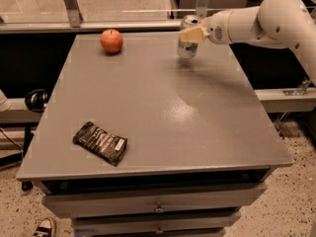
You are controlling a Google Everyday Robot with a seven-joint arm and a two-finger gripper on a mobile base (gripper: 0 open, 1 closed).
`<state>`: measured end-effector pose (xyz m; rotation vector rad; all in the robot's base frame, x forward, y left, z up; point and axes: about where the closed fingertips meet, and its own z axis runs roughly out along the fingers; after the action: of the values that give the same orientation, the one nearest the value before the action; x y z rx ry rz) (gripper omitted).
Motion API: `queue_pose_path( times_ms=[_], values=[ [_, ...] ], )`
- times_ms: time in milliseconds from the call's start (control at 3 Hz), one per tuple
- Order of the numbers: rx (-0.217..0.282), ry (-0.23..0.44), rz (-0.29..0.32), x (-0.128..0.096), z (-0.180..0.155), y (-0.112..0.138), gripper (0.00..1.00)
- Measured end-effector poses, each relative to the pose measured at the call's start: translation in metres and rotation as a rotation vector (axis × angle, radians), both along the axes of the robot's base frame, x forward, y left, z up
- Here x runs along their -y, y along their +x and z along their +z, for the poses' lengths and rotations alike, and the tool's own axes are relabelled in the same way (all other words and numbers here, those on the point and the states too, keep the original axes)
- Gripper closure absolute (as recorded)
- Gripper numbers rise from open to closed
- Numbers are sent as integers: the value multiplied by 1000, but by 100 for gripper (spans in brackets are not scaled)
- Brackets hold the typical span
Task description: Move 7up can near apple
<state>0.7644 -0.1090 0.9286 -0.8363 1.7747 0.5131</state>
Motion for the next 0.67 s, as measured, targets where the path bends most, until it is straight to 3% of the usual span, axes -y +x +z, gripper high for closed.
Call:
queue_pose_path(
  times_ms=[333,667],
  values=[
    [23,32,117,-55,16,-13,100],
    [34,27,212,-109,21,-23,100]
  ],
)
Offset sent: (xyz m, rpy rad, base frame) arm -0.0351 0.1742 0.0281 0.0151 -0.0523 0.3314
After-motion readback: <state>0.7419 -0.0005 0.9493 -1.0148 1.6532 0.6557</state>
